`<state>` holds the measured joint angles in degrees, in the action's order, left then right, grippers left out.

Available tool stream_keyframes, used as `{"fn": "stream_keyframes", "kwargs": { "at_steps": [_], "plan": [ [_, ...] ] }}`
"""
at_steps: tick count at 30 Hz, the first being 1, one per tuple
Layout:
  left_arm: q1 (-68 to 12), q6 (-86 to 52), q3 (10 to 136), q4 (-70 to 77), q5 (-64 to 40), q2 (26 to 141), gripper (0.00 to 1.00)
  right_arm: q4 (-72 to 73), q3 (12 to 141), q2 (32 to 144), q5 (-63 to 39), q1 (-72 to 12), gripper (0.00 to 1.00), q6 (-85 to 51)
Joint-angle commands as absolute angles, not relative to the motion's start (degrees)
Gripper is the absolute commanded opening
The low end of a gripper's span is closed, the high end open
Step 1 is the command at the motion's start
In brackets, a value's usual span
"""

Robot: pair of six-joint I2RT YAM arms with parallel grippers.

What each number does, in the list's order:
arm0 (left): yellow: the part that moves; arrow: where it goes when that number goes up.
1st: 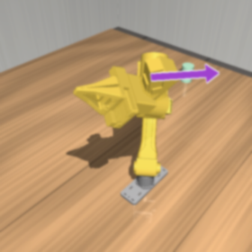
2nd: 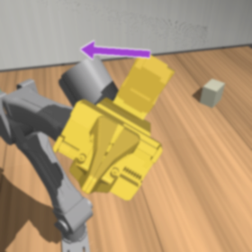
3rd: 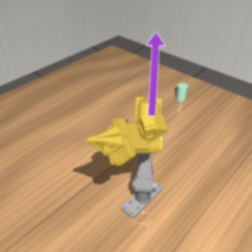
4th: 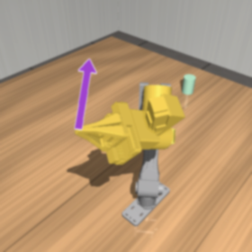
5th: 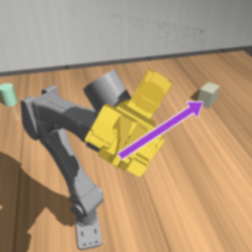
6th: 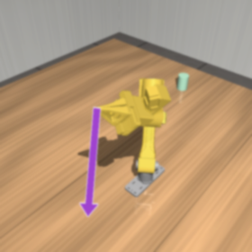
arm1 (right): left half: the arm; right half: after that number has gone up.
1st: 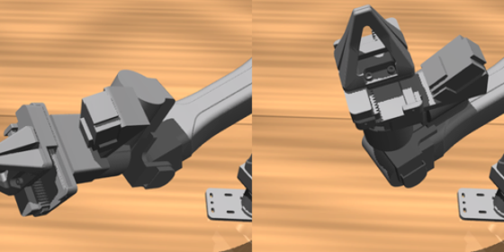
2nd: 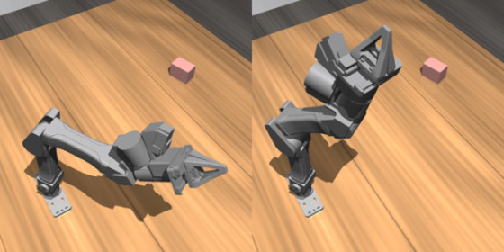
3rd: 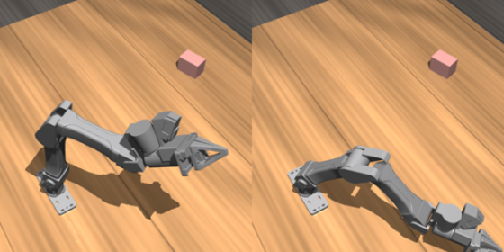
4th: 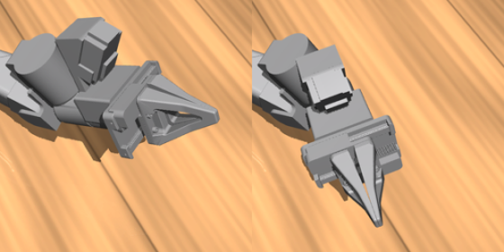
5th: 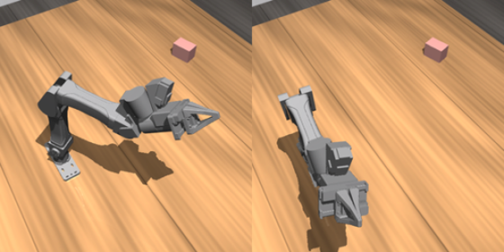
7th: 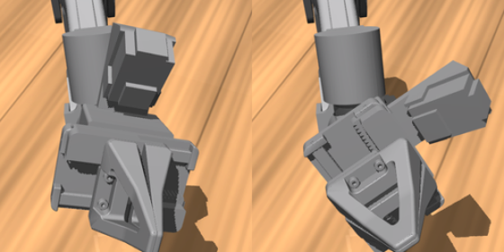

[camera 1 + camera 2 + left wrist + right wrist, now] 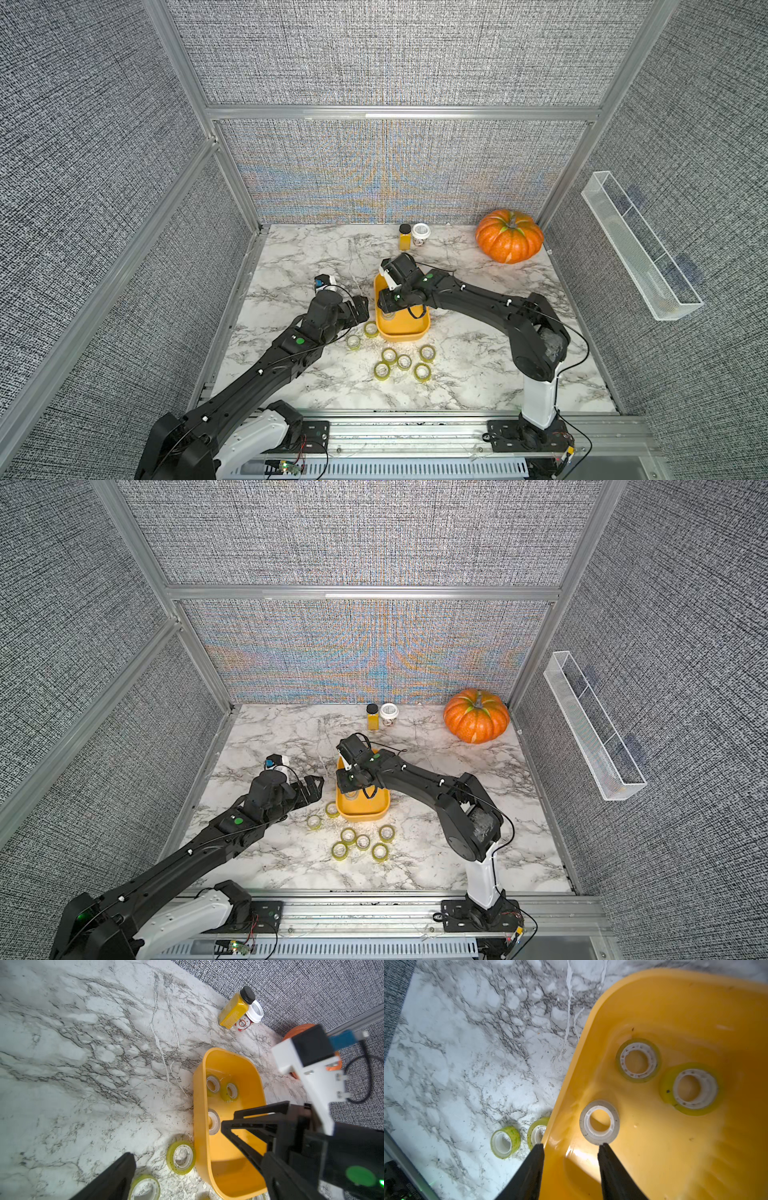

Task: Put the transparent tape into the storage box
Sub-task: Place the tape in the storage box, then pick up the tape at the center of the board.

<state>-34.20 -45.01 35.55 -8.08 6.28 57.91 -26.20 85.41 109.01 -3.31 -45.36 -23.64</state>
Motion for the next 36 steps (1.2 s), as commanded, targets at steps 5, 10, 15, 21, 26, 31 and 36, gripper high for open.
{"fn": "stream_keyframes", "kwargs": {
  "at_steps": [5, 10, 15, 21, 26, 31, 36],
  "plan": [
    [-34.10, -44.91, 36.73, -7.76, 6.46, 58.31, 1.00, -27.95, 80.05, 97.54, -0.40, -44.34, 0.50, -21.94],
    [-34.10, -45.26, 36.91, -6.33, 5.07, 59.22, 1.00, -27.81, 73.92, 89.05, -0.47, -44.03, 0.50, -21.62],
    [-34.10, -44.55, 38.37, -5.60, 2.75, 62.03, 1.00, -26.07, 65.96, 81.03, -3.43, -44.12, 0.50, -21.80],
    [-34.12, -44.74, 40.13, -3.75, 0.96, 66.43, 1.00, -23.57, 56.54, 73.04, -7.45, -44.46, 0.48, -19.89],
    [-34.10, -44.38, 42.15, -3.43, 0.96, 69.31, 1.00, -23.39, 51.47, 69.23, -8.46, -44.74, 0.48, -19.20],
    [-34.10, -44.10, 43.49, -3.33, 1.12, 70.36, 1.00, -22.40, 49.07, 68.71, -8.96, -44.74, 0.48, -18.96],
    [-34.10, -44.45, 43.33, -3.08, 0.57, 69.61, 1.00, -21.73, 49.81, 70.97, -9.36, -45.29, 0.48, -19.34]
  ]
}}
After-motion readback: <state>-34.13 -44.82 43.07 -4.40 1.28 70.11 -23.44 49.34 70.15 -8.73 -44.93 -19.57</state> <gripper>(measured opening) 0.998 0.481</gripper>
